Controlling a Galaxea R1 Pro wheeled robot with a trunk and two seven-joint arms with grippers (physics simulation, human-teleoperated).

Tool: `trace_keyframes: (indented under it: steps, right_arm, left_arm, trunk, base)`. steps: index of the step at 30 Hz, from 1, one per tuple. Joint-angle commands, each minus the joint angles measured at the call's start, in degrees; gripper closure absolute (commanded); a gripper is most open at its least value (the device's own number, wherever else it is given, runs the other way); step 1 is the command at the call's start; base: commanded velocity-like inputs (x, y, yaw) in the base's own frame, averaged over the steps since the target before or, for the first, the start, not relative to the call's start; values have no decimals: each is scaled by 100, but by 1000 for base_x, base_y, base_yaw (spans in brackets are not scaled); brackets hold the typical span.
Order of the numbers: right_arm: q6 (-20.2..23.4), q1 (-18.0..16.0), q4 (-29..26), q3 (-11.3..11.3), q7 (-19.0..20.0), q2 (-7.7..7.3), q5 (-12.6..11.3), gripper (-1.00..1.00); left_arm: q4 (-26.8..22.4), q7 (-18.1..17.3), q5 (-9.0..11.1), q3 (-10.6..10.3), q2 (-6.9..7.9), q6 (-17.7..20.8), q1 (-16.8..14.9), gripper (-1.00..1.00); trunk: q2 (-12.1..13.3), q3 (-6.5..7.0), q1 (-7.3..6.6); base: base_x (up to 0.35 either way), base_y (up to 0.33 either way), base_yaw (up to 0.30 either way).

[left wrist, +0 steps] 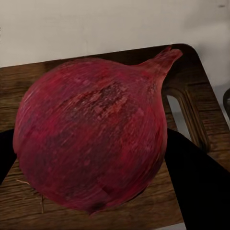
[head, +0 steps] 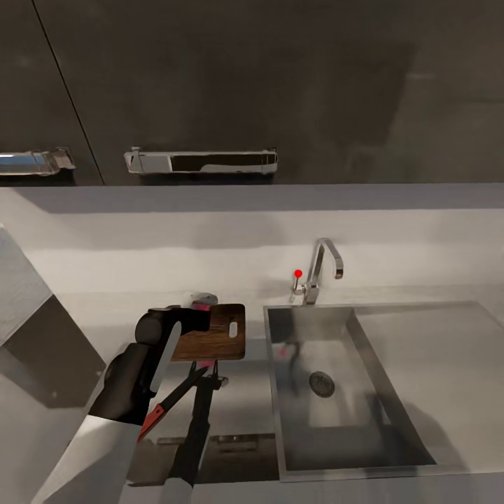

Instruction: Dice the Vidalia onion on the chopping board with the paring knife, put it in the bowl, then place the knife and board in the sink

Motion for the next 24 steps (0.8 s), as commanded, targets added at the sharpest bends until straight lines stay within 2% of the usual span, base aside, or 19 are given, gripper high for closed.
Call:
trace_keyframes:
  steps: [1,7,24]
  right_arm:
    - [-19,-6,2,49,-37,-2,-39,-100]
    - [-19,-6,2,49,-38,-2,-39,-100]
    - [-14,-6,-4,49,-38,1,-44,-100]
  left_arm:
    - [-3,4,11,-2,0,26,-5,100]
    - [-5,4,7,0,1,26,-6,100]
    - [-2,4,3,1,1,26,-7,100]
  trunk:
    - [-12,-16,3]
    - [-12,-49,3]
    - [-12,-131,3]
  base:
    - [-14,0,0]
    - [-94,0,0]
    - [-5,0,0]
